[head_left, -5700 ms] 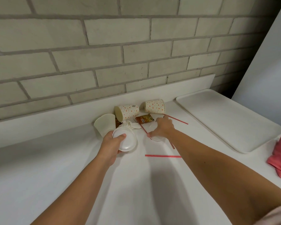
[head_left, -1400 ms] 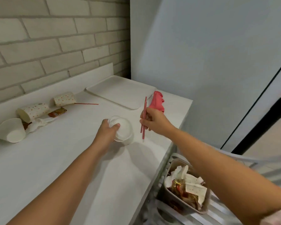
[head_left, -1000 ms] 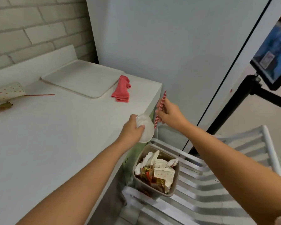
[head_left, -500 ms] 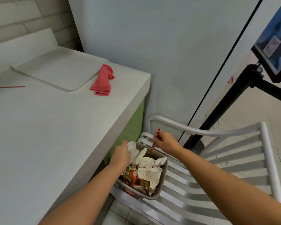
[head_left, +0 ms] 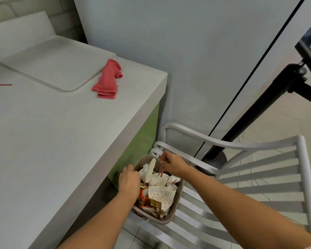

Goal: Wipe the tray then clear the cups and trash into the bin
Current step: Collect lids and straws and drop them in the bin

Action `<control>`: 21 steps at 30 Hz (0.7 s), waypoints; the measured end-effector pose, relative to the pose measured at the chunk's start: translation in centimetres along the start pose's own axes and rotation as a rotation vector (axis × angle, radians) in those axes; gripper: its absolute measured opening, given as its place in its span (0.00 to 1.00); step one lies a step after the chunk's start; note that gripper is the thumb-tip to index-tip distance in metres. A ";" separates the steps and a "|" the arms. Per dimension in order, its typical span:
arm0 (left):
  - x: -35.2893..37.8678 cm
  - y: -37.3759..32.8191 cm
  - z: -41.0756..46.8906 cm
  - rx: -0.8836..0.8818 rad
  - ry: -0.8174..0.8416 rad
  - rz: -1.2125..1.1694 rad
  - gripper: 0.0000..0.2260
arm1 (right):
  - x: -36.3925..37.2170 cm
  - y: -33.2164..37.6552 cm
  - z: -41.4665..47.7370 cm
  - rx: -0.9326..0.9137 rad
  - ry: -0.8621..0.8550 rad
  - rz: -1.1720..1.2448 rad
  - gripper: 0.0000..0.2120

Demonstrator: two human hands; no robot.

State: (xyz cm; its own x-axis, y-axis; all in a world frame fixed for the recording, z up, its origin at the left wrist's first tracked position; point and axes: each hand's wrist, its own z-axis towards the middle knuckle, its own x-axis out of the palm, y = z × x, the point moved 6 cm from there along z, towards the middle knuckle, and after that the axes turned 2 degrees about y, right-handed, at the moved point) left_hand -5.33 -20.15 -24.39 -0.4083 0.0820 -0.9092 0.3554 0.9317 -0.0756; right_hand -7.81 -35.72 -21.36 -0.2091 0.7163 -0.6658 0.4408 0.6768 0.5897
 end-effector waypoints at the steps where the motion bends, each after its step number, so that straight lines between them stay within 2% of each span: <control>1: 0.3 0.0 0.0 -0.011 0.030 -0.016 0.11 | 0.3 -0.1 0.1 0.005 0.012 0.002 0.11; 4: 1.0 -0.1 0.0 -0.030 0.112 -0.103 0.13 | 1.1 -0.6 0.4 0.035 0.052 -0.011 0.11; 8: 1.5 -0.3 0.4 0.049 0.185 -0.009 0.17 | 2.0 -1.1 0.8 0.080 0.129 -0.077 0.12; 11: 0.8 -0.1 -0.1 -0.025 0.201 -0.090 0.16 | 2.6 -0.9 0.8 0.084 0.215 -0.157 0.15; 15: -0.8 -0.2 -0.6 -0.057 0.078 -0.123 0.18 | 2.1 -0.4 1.0 0.081 0.189 -0.208 0.17; 21: -3.1 -0.3 -1.0 -0.003 0.013 -0.073 0.22 | 1.3 -0.1 1.4 0.115 0.149 -0.259 0.17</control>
State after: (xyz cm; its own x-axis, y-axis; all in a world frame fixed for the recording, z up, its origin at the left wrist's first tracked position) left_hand -5.05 -20.34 -21.16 -0.4439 0.0188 -0.8959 0.3218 0.9364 -0.1397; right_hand -6.91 -35.09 -22.95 -0.4490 0.5458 -0.7074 0.4501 0.8221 0.3486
